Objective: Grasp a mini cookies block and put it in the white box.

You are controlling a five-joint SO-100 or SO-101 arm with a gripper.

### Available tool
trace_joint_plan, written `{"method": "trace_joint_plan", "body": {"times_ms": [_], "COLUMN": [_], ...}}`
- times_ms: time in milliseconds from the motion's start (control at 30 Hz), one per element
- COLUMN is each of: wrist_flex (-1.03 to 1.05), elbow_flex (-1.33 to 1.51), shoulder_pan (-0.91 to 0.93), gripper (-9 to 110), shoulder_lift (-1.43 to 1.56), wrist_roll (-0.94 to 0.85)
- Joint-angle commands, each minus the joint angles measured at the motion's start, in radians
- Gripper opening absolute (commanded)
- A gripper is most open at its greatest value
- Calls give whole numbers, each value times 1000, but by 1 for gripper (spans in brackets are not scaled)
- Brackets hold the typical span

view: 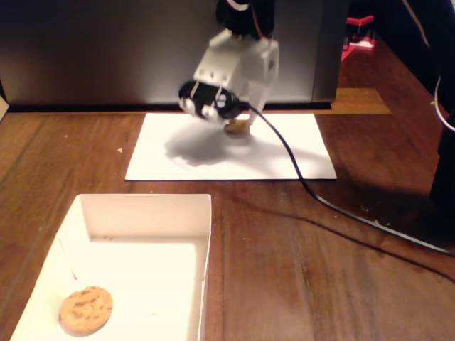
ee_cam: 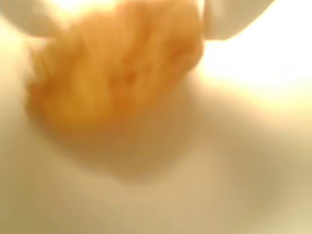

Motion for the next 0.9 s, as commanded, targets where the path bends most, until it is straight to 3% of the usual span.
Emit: {"method": "trace_joint_plan", "body": {"times_ms": [0, 200, 367, 867], "wrist_flex": [21, 57, 66, 66], "elbow_flex": [-86, -114, -110, -115], "shoulder_pan": [5, -6, -12, 29], "gripper": [8, 9, 25, 34], "shoulder_lift": [290, 339, 242, -8], "wrist_roll": [-12, -31, -48, -23]}}
